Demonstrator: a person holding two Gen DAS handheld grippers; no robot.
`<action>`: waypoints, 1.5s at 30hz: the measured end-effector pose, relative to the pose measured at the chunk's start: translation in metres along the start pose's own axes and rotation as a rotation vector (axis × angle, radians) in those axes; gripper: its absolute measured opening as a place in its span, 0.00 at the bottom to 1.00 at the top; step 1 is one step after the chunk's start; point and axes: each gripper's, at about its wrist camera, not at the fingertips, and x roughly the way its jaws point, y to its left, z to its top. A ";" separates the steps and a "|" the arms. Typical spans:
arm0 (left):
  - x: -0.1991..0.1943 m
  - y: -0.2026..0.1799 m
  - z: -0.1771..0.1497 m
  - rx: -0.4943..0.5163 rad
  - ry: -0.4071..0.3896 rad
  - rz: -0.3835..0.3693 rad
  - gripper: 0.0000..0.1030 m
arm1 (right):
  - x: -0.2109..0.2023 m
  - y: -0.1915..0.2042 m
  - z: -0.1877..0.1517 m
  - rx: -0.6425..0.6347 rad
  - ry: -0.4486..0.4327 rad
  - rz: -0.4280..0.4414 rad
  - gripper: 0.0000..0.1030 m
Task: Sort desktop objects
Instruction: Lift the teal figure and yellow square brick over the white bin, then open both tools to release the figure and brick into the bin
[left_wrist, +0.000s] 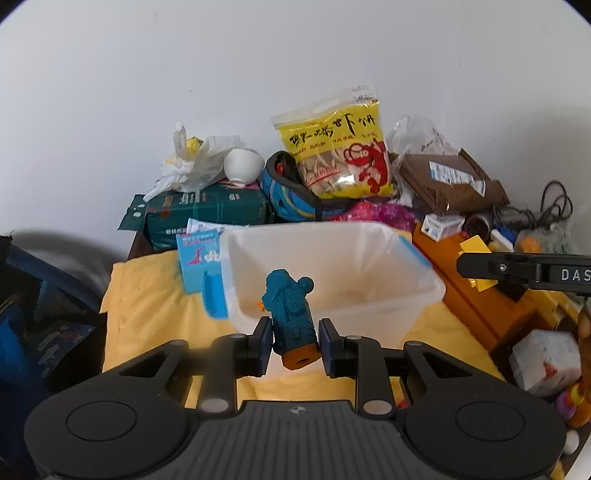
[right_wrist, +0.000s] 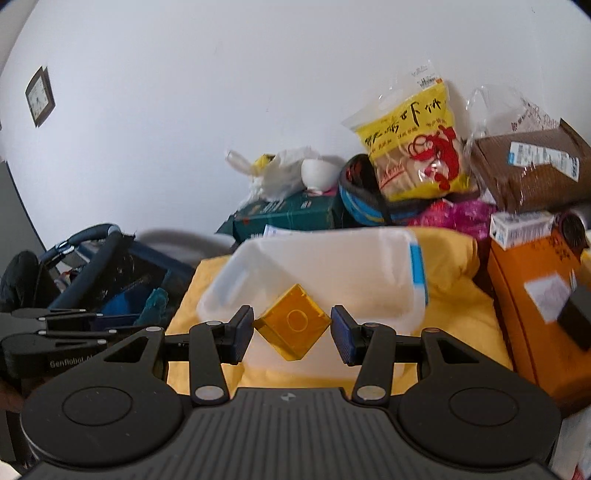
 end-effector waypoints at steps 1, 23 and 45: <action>0.002 0.000 0.005 0.000 -0.001 0.001 0.29 | 0.002 -0.002 0.006 0.001 -0.001 0.000 0.48; 0.083 0.015 0.080 -0.030 0.114 0.022 0.29 | 0.074 -0.028 0.069 -0.025 0.127 -0.036 0.48; 0.124 0.008 0.068 -0.055 0.200 0.045 0.47 | 0.122 -0.045 0.060 -0.007 0.246 -0.075 0.64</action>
